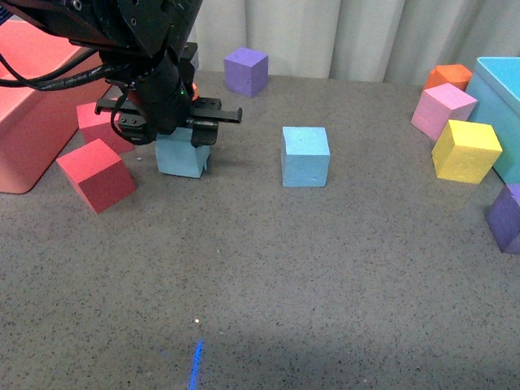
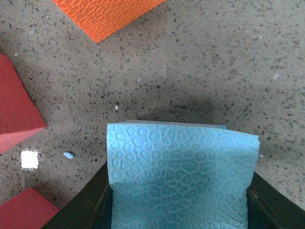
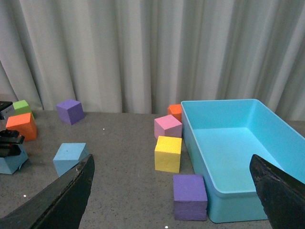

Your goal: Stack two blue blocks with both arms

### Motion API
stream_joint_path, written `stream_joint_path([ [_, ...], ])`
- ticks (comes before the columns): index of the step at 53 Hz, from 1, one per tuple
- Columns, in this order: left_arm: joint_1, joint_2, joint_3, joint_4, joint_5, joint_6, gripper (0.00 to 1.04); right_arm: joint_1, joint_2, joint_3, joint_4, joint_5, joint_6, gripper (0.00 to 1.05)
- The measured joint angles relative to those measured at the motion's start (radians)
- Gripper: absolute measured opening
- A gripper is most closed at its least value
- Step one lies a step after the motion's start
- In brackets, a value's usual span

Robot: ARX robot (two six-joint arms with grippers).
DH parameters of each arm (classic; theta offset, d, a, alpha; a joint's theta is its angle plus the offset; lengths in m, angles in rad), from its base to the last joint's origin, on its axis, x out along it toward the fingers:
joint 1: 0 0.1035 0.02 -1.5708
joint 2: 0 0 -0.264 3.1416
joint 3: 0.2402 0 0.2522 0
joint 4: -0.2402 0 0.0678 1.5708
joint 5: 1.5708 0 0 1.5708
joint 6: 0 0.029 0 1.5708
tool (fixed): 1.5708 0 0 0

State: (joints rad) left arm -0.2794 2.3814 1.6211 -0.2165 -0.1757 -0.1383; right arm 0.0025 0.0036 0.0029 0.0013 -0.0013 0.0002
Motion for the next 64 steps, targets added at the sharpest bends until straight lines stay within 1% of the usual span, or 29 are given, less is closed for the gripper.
stream_joint_path([
  [7, -0.025, -0.051, -0.013, -0.024, 0.0, -0.025, 0.48, 0.0, 0.0, 0.0, 0.0, 0.0, 0.0, 0.95],
  [16, -0.085, -0.143, -0.004, -0.077, -0.007, -0.082, 0.48, 0.0, 0.0, 0.0, 0.0, 0.0, 0.0, 0.95],
  [28, -0.183, -0.163, 0.08, -0.168, -0.065, -0.169, 0.48, 0.0, 0.0, 0.0, 0.0, 0.0, 0.0, 0.95],
  [34, -0.232, -0.138, 0.152, -0.222, -0.111, -0.202, 0.48, 0.0, 0.0, 0.0, 0.0, 0.0, 0.0, 0.95],
  [42, -0.281, -0.095, 0.224, -0.264, -0.127, -0.239, 0.47, 0.0, 0.0, 0.0, 0.0, 0.0, 0.0, 0.95],
  [53, -0.324, -0.026, 0.293, -0.304, -0.159, -0.269, 0.47, 0.0, 0.0, 0.0, 0.0, 0.0, 0.0, 0.95],
  [64, -0.337, 0.022, 0.341, -0.312, -0.166, -0.283, 0.47, 0.0, 0.0, 0.0, 0.0, 0.0, 0.0, 0.95],
])
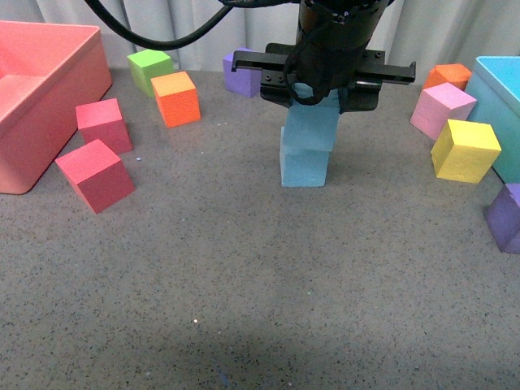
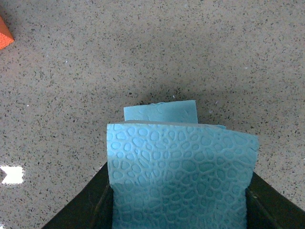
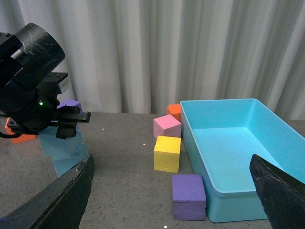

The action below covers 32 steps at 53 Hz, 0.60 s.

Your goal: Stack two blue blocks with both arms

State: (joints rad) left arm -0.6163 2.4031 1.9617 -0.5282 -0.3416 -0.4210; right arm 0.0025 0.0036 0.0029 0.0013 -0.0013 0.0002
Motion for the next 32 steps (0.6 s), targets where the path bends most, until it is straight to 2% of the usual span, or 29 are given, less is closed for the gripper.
stream_joint_path([
  [32, 0.008, 0.08, 0.086, -0.014, -0.006, -0.004, 0.47, 0.0, 0.0, 0.0, 0.0, 0.0, 0.0, 0.95],
])
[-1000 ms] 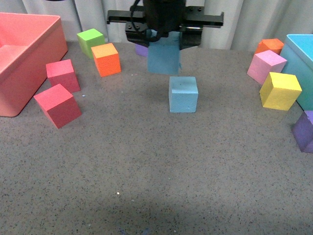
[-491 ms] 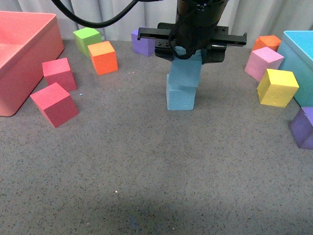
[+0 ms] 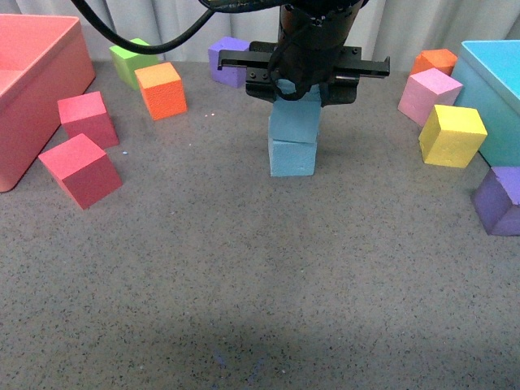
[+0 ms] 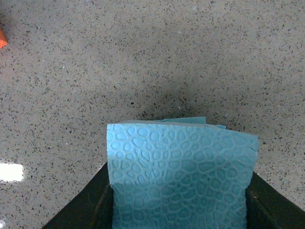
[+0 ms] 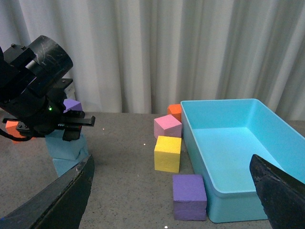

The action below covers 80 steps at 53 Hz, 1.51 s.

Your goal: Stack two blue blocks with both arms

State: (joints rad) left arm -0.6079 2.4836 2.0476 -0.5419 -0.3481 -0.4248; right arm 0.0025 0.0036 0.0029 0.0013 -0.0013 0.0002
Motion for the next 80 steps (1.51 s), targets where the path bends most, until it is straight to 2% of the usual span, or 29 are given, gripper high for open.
stream_joint_path([
  [6, 0.0, 0.0, 0.0, 0.0, 0.007, -0.001, 0.47, 0.0, 0.0, 0.0, 0.0, 0.0, 0.0, 0.95],
  [8, 0.0, 0.0, 0.0, 0.0, 0.011, -0.005, 0.51, 0.0, 0.0, 0.0, 0.0, 0.0, 0.0, 0.95],
  [26, 0.003, -0.021, -0.027, 0.027, 0.038, -0.015, 0.99, 0.0, 0.0, 0.0, 0.0, 0.0, 0.0, 0.95],
  [43, 0.029, -0.161, -0.184, 0.128, 0.034, -0.035, 0.98, 0.0, 0.0, 0.0, 0.0, 0.0, 0.0, 0.95],
  [44, 0.03, -0.177, -0.21, 0.175, 0.005, -0.018, 0.97, 0.0, 0.0, 0.0, 0.0, 0.0, 0.0, 0.95],
  [45, 0.037, -0.209, -0.292, 0.33, -0.063, 0.039, 0.91, 0.0, 0.0, 0.0, 0.0, 0.0, 0.0, 0.95],
  [47, 0.047, -0.259, -0.42, 0.544, -0.129, 0.113, 0.84, 0.0, 0.0, 0.0, 0.0, 0.0, 0.0, 0.95],
  [48, 0.058, -0.302, -0.528, 0.699, -0.148, 0.188, 0.79, 0.0, 0.0, 0.0, 0.0, 0.0, 0.0, 0.95],
  [53, 0.122, -0.446, -0.903, 1.268, -0.11, 0.332, 0.59, 0.0, 0.0, 0.0, 0.0, 0.001, 0.0, 0.95],
  [57, 0.179, -0.56, -1.132, 1.566, -0.069, 0.379, 0.43, 0.0, 0.0, 0.0, 0.0, 0.001, 0.0, 0.95],
  [59, 0.212, -0.62, -1.238, 1.643, -0.049, 0.391, 0.34, 0.0, 0.0, 0.0, 0.0, 0.001, 0.0, 0.95],
  [63, 0.245, -0.682, -1.352, 1.682, -0.02, 0.399, 0.23, 0.0, 0.0, 0.0, 0.0, -0.001, 0.0, 0.95],
  [68, 0.294, -0.776, -1.518, 1.707, 0.039, 0.404, 0.04, 0.0, 0.0, 0.0, 0.0, 0.0, 0.0, 0.95],
  [80, 0.399, -1.024, -1.763, 1.709, 0.145, 0.416, 0.04, 0.0, 0.0, 0.0, 0.0, 0.0, 0.0, 0.95],
])
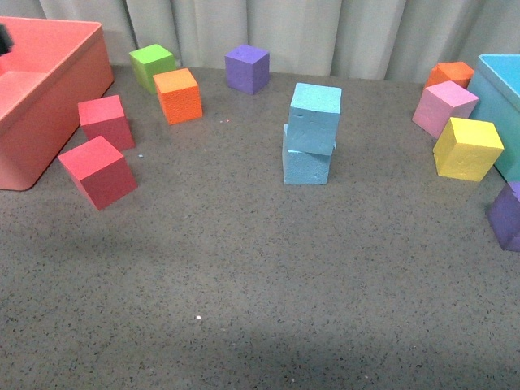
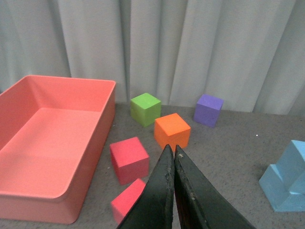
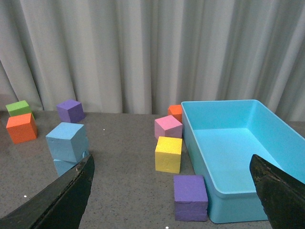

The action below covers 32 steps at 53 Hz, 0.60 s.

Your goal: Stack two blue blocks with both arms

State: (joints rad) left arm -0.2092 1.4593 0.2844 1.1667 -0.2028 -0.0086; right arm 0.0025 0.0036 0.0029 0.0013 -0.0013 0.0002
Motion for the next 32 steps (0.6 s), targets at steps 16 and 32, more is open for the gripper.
stream_joint_path([
  [16, 0.073, -0.221, -0.14, -0.087, 0.074, 0.0, 0.04, 0.0, 0.0, 0.0, 0.0, 0.0, 0.0, 0.95],
  [32, 0.191, -0.537, -0.241, -0.302, 0.197, 0.001, 0.04, 0.0, 0.0, 0.0, 0.0, 0.0, 0.0, 0.95],
])
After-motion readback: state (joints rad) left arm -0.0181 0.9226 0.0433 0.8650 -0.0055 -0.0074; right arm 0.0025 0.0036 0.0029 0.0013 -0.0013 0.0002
